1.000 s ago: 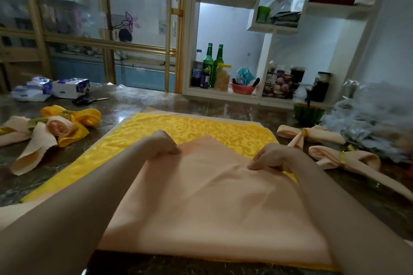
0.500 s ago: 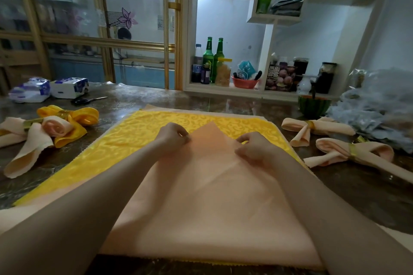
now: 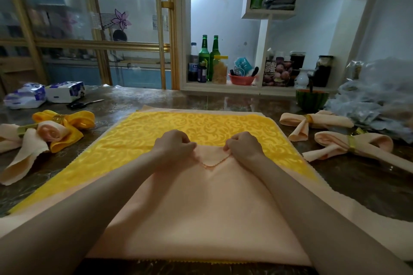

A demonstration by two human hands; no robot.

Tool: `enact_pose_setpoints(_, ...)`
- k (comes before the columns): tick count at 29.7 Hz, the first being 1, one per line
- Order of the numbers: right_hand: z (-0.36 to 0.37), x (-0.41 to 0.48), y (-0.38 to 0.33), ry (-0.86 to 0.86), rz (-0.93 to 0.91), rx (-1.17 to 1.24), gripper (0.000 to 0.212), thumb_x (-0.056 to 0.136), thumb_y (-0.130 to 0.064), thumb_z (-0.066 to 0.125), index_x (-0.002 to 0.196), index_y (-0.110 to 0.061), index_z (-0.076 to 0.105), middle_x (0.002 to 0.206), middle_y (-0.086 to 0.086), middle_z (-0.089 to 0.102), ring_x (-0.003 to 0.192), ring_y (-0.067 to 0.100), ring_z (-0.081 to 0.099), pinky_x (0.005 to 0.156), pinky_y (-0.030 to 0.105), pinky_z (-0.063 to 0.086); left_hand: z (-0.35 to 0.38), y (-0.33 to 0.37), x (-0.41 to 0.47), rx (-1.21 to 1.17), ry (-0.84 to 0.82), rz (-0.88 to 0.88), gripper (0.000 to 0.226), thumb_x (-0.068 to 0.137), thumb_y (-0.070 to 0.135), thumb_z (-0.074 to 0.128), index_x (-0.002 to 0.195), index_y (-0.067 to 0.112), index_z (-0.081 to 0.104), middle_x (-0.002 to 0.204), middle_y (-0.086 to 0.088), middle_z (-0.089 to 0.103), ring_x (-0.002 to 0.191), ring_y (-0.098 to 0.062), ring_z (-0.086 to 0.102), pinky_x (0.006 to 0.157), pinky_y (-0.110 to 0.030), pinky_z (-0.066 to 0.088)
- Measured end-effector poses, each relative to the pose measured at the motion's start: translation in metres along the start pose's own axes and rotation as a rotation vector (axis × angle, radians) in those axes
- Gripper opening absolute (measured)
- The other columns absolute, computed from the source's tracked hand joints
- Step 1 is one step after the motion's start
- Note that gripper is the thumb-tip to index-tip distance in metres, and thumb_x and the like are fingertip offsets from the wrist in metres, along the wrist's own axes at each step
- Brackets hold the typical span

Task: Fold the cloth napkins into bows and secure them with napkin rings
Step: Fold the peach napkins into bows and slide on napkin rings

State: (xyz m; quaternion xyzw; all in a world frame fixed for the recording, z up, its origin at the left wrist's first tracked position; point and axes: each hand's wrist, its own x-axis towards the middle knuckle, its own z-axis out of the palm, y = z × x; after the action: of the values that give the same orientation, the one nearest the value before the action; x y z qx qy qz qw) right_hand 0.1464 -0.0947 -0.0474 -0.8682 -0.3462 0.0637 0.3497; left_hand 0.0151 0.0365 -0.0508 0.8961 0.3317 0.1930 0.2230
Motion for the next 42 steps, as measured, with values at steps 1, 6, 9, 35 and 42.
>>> enact_pose_setpoints(1, -0.001, -0.001, -0.003, -0.041, -0.016, -0.042, 0.018, 0.081, -0.024, 0.059, 0.09, -0.014, 0.072, 0.103, 0.005, 0.068, 0.105, 0.026, 0.056, 0.094, 0.038, 0.043, 0.001, 0.001, 0.0, 0.006, -0.007, 0.009, 0.006, 0.083, 0.028, 0.063, 0.08, 0.023, 0.061, 0.096, 0.001, 0.062, 0.093, -0.019, 0.057, 0.086, -0.036, 0.048)
enact_pose_setpoints(6, -0.009, -0.003, -0.012, -0.252, -0.101, -0.095, 0.032, 0.078, -0.017, 0.064, 0.11, -0.022, 0.061, 0.105, -0.003, 0.057, 0.114, 0.021, 0.05, 0.105, 0.043, 0.035, 0.0, 0.006, 0.004, -0.014, -0.009, 0.075, 0.018, 0.085, 0.022, 0.062, 0.103, 0.023, 0.062, 0.092, 0.002, 0.055, 0.096, -0.023, 0.057, 0.09, -0.038, 0.045)
enact_pose_setpoints(9, -0.008, -0.001, -0.014, -0.19, -0.133, -0.13, 0.038, 0.08, -0.011, 0.06, 0.116, -0.02, 0.057, 0.103, -0.001, 0.055, 0.109, 0.022, 0.053, 0.102, 0.042, 0.038, 0.003, 0.011, 0.002, 0.078, 0.104, 0.188, 0.014, 0.088, 0.017, 0.057, 0.098, 0.015, 0.067, 0.091, 0.003, 0.052, 0.098, -0.022, 0.053, 0.091, -0.037, 0.038)
enact_pose_setpoints(35, -0.01, -0.007, -0.011, -0.166, -0.251, -0.147, 0.017, 0.079, -0.019, 0.067, 0.092, -0.022, 0.058, 0.094, -0.003, 0.057, 0.092, 0.018, 0.057, 0.081, 0.032, 0.05, -0.009, 0.015, -0.003, 0.127, -0.14, 0.333, 0.02, 0.089, 0.017, 0.062, 0.105, 0.011, 0.071, 0.09, 0.005, 0.058, 0.084, -0.006, 0.049, 0.063, -0.008, 0.036)
enact_pose_setpoints(42, -0.004, -0.016, -0.017, -0.095, -0.286, -0.225, 0.02, 0.081, -0.007, 0.054, 0.098, -0.017, 0.061, 0.106, 0.002, 0.059, 0.099, 0.02, 0.056, 0.081, 0.031, 0.047, -0.017, 0.019, 0.002, 0.262, -0.185, 0.348, 0.019, 0.087, 0.018, 0.063, 0.103, 0.013, 0.071, 0.098, 0.002, 0.066, 0.082, -0.008, 0.052, 0.062, -0.008, 0.037)
